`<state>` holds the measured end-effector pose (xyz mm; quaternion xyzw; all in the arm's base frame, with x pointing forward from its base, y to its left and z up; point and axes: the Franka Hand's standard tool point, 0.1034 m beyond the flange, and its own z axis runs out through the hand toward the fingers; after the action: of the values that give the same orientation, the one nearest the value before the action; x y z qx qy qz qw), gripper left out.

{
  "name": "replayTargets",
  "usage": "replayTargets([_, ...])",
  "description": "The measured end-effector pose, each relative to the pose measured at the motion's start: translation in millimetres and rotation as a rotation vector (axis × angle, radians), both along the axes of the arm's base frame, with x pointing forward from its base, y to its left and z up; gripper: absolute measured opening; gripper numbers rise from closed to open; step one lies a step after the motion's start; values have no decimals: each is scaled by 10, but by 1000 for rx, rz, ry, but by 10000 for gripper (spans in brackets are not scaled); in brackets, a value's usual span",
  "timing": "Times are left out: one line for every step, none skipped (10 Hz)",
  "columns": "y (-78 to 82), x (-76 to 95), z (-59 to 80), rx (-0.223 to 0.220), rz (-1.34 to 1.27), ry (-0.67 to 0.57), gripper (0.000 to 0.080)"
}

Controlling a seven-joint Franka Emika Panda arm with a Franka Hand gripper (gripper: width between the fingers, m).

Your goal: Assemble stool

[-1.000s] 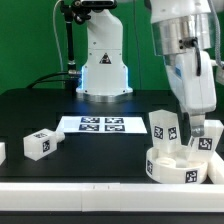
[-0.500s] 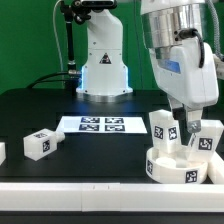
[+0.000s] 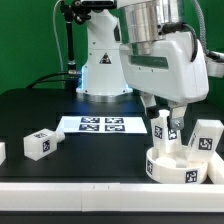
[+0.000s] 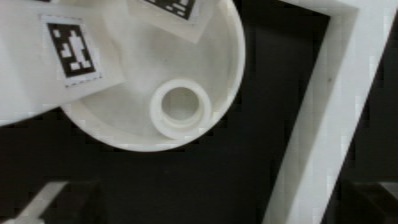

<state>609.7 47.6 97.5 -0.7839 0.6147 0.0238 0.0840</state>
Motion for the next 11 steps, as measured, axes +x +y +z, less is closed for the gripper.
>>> replayTargets([15, -12, -17, -1, 20, -2, 649])
replayTargets([14, -12, -17, -2, 24, -2, 649])
replayTargets([10, -12, -18, -6, 76, -10, 649])
replayTargets([7, -13, -18, -13, 171, -25, 649])
replayTargets([-9, -32, -26, -40, 320, -29, 649])
replayTargets([-44, -52, -47, -57, 460, -45, 649])
replayTargets([-83, -89, -87, -67, 549, -57, 649])
replayTargets([-86, -94, -91, -70, 602, -64, 649])
replayTargets([-89, -94, -91, -73, 655, -72, 649])
replayTargets([-94, -94, -91, -76, 728, -82, 649])
replayTargets([-101, -94, -92, -81, 794, -91, 649])
